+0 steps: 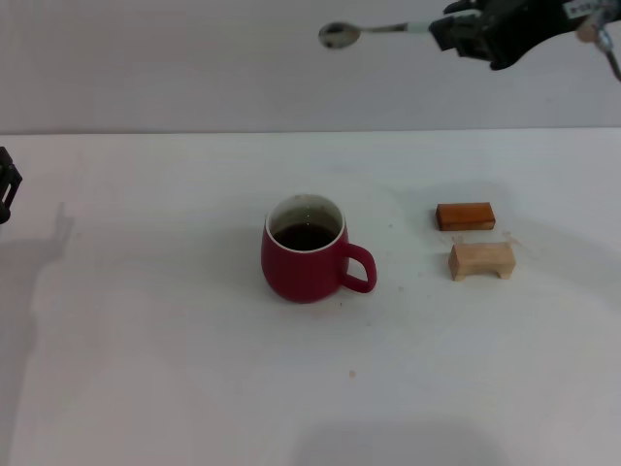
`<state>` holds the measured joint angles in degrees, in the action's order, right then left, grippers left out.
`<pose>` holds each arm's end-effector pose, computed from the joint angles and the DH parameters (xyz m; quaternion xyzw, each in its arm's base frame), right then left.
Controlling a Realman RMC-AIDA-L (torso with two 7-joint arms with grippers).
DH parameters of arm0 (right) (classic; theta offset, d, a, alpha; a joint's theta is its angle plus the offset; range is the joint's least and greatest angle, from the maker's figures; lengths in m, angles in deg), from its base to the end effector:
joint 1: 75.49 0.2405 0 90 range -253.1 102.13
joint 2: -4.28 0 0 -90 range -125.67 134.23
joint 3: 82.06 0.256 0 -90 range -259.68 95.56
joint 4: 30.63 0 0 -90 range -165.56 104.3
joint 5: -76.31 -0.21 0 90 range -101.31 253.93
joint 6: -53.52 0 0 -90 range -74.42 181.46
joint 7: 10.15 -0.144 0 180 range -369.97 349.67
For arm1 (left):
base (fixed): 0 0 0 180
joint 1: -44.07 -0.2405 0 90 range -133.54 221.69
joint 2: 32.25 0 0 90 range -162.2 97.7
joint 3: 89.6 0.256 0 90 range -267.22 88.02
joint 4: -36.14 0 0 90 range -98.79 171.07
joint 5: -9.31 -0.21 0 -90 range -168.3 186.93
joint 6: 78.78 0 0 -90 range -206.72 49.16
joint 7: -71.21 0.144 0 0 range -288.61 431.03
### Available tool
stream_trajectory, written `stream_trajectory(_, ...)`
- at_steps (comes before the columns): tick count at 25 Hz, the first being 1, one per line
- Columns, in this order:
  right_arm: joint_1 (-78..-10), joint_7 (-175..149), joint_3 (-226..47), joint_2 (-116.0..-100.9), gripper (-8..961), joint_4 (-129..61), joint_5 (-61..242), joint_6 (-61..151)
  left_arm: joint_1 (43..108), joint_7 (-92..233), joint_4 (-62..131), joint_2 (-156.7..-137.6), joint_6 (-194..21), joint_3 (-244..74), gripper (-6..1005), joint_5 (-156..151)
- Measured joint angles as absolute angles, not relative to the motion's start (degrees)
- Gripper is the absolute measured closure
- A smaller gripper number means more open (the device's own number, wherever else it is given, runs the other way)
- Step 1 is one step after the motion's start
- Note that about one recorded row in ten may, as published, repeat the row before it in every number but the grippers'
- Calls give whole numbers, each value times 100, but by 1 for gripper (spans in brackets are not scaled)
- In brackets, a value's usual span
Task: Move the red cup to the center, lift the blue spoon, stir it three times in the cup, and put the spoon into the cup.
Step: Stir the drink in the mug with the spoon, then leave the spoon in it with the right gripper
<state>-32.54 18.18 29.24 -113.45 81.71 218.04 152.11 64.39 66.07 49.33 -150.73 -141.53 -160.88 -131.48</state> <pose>0.0258 0.3438 0.1036 -0.9420 0.1423 0.0056 0.3040 -0.3637 0.3235 0.0235 -0.6068 -0.2757 -0.2759 0.6926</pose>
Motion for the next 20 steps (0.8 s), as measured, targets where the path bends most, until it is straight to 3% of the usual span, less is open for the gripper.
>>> stream_trajectory(7, -2652, 1697, 2798, -11288, 820, 7417, 22021, 15710, 6468, 6609, 4922, -15072, -14147, -16088, 173, -13148)
stream_trajectory(20, -1475, 1721, 2656, -10992, 819, 5614, 22066, 15890, 6584, 6612, 4879, -15072, -14048, -16088, 173, -13148)
